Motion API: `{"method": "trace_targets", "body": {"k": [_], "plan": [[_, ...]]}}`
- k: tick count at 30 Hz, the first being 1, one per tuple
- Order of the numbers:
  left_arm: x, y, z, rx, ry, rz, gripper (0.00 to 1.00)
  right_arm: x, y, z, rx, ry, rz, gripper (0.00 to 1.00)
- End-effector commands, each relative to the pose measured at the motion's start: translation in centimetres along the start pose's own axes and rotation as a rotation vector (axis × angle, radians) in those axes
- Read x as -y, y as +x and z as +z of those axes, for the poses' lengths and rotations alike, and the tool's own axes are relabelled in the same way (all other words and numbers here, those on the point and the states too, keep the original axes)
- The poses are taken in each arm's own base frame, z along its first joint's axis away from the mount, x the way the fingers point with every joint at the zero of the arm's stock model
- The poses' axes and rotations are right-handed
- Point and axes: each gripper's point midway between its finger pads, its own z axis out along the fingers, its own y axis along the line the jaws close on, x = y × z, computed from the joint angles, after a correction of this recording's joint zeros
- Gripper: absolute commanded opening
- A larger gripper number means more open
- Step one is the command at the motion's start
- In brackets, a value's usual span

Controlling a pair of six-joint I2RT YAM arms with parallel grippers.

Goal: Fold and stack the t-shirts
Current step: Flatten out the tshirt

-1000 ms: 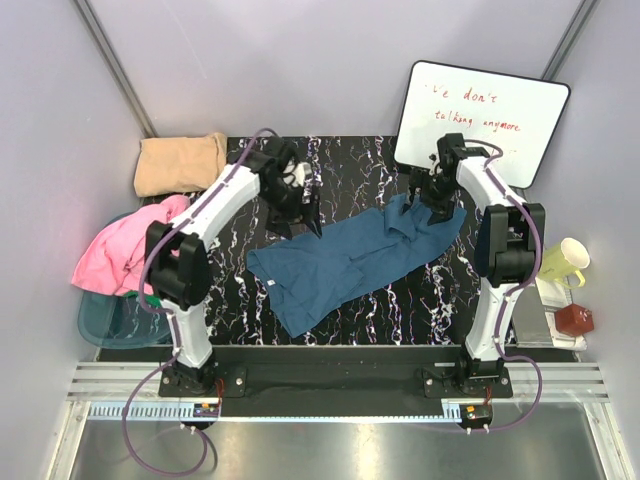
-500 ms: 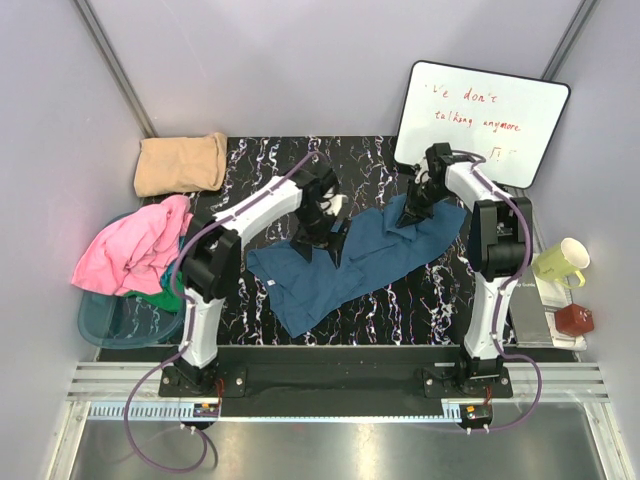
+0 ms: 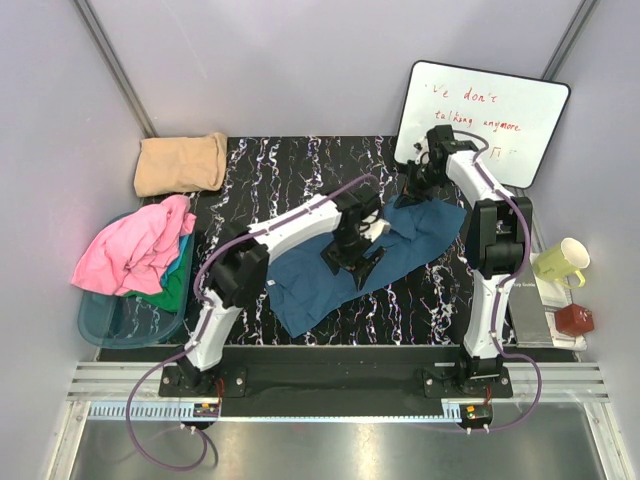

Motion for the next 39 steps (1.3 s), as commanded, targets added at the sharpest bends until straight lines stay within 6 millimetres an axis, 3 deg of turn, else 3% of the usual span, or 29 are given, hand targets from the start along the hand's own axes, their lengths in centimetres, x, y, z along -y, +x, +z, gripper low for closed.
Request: {"method": "trace_targets", "body": {"k": [1, 5, 10, 13, 14, 17, 22, 28, 30, 31, 32, 35, 39], "plan": [[-0.3, -0.9, 1.3, -0.006, -0.067, 0.053, 0.83, -1.8, -2.5, -2.2, 0.091, -0.013, -0.030, 0.00], [-0.2, -2.1, 2.4, 0.007, -0.113, 0.080, 0.80, -1.7, -3.3, -2.8, 0.117, 0.015, -0.036, 0.01], [-1.1, -4.1, 2.9, 0.047, -0.196, 0.081, 0.74, -0.6, -3.7, -4.4, 0.161, 0.089, -0.049, 0.11], [-2.1, -5.0, 2.9, 0.074, -0.262, 0.069, 0.53, -0.2, -3.8, -5.3, 0.178, 0.099, -0.044, 0.15], [-2.6, -5.0, 3.2, 0.068, -0.283, 0.067, 0.34, 0.1, -3.9, -5.5, 0.183, 0.102, -0.038, 0.15], [-4.0, -4.7, 3.8, 0.051, -0.352, 0.047, 0.00, 0.5, -3.8, -5.9, 0.186, 0.107, -0.031, 0.17], [-4.9, -4.2, 2.8, 0.069, -0.415, 0.013, 0.00, 0.6, -3.3, -6.2, 0.183, 0.102, -0.028, 0.17], [-4.8, -4.6, -2.0, 0.183, -0.433, -0.023, 0.01, 0.4, -2.9, -5.9, 0.163, 0.081, -0.027, 0.19], [-3.4, -4.7, -1.9, 0.183, -0.354, -0.011, 0.28, 0.6, -2.7, -5.8, 0.159, 0.082, -0.022, 0.20], [-3.0, -5.0, -1.7, 0.186, -0.330, -0.007, 0.51, 0.6, -2.7, -5.7, 0.157, 0.082, -0.023, 0.20], [-2.4, -4.9, -1.3, 0.175, -0.299, -0.003, 0.57, 0.6, -2.6, -5.7, 0.153, 0.084, -0.022, 0.20], [-1.5, -5.2, -0.4, 0.162, -0.281, 0.027, 0.64, 0.7, -2.6, -5.5, 0.150, 0.084, -0.021, 0.20], [-0.4, -5.2, 0.5, 0.144, -0.249, 0.066, 0.64, 1.0, -2.5, -5.5, 0.151, 0.103, -0.022, 0.21]]}}
